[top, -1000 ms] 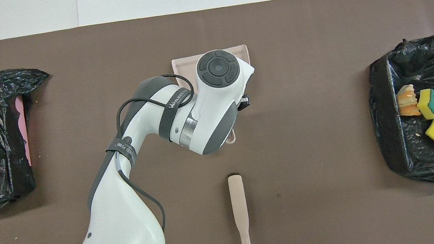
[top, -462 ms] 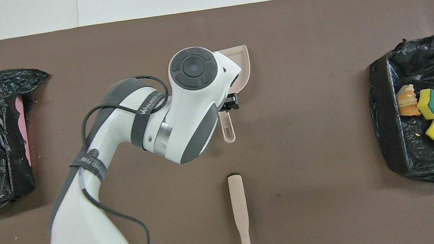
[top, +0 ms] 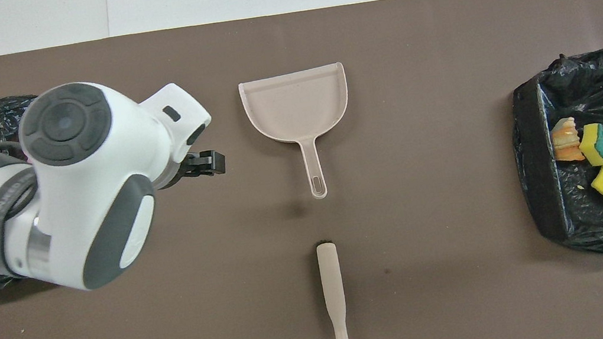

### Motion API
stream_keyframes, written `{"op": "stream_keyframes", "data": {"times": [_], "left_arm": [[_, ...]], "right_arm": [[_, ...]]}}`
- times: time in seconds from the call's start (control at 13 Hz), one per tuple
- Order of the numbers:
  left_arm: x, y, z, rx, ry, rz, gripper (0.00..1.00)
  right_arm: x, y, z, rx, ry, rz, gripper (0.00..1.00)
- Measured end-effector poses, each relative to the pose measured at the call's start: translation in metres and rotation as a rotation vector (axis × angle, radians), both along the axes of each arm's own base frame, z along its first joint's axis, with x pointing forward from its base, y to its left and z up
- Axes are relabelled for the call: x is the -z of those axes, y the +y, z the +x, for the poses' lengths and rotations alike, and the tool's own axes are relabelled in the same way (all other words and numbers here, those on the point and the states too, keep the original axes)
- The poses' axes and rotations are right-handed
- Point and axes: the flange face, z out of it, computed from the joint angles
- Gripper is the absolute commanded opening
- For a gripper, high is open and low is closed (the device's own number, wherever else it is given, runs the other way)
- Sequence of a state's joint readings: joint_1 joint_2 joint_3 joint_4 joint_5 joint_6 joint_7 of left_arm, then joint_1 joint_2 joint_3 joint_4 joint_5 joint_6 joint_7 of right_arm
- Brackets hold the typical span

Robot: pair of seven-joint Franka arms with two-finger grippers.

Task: Sweep and dump trash in bin

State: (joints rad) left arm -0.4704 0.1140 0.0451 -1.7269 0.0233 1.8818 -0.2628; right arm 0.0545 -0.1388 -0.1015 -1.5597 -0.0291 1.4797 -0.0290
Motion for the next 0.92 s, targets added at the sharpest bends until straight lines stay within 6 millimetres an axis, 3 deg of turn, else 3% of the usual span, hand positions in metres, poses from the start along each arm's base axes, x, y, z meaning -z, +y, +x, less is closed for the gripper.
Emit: {"op": "stream_keyframes", "data": {"times": [0.31,0.54,0.77,0.92], "left_arm": [[-0.051,0.089,0.001,0.031,-0.024,-0.003,1.00],[-0.095,0.144,-0.006,0.029,-0.038,-0.013,1.00],[-0.154,0.198,-0.018,0.064,-0.016,-0.028,1.00],[-0.177,0.218,-0.024,0.065,-0.012,-0.028,1.00]], "right_arm": [[0.000,0.000,0.000,0.001,0.001,-0.002,1.00],[0.000,-0.001,0.000,0.002,0.001,-0.007,1.00],[0.000,-0.002,0.000,0.003,0.001,-0.009,1.00],[0.000,-0.003,0.000,0.005,0.002,-0.010,1.00]]}}
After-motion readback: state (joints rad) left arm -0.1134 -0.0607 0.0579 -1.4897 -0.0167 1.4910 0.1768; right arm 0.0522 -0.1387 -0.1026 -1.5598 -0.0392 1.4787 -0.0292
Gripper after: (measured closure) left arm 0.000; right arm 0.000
